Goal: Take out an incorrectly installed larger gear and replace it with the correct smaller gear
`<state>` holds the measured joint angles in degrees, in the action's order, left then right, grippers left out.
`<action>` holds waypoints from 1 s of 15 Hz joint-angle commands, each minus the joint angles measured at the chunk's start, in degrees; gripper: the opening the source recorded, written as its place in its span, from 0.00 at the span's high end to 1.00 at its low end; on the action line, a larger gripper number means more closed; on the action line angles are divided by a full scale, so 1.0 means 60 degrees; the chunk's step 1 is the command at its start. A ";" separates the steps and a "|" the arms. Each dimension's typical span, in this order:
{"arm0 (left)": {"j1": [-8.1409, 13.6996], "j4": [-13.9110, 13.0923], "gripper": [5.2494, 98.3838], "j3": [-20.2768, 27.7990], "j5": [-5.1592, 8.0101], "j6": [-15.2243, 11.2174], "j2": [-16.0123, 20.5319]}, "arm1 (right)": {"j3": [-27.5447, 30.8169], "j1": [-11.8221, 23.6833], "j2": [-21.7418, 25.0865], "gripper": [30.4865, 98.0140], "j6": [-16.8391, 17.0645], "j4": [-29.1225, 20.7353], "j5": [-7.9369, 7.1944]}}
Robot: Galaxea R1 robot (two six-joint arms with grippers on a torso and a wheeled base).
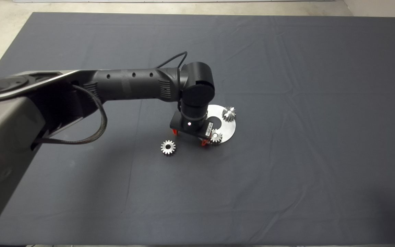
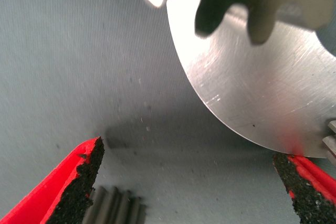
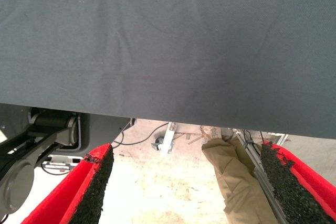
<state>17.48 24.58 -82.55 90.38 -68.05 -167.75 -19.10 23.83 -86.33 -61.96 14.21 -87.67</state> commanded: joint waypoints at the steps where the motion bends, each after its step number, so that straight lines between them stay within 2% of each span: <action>1: 0.0383 0.1142 0.16 -0.0579 0.0245 0.0050 0.0603 | 0.0081 0.0101 -0.0097 0.36 -0.0043 -0.0186 -0.0681; 4: 0.0383 0.1148 0.11 -0.0456 0.0259 0.0258 0.1251 | 0.0081 0.0100 -0.0460 0.36 -0.0117 -0.0200 -0.0681; 7: 0.0361 0.1155 0.04 -0.0447 0.0281 0.0575 0.1474 | 0.0081 0.0101 -0.0611 0.36 -0.0132 -0.0435 -0.0666; 9: 0.0354 0.1148 0.02 -0.0447 0.0346 0.1017 0.1510 | 0.0081 0.0101 -0.0649 0.36 -0.0161 -0.0435 -0.0607; 12: 0.0354 0.1133 0.01 -0.0377 0.0317 0.1102 0.1283 | 0.0070 0.0101 -0.0836 0.36 -0.0234 -0.0435 -0.0593; 15: 0.0503 0.1075 0.01 -0.0355 0.0303 0.0989 0.0570 | 0.0066 0.0101 -0.1107 0.36 -0.0424 -0.0435 -0.0607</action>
<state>19.40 27.75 -83.96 84.98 -62.10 -160.65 -19.02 23.83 -91.30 -63.04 13.42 -87.65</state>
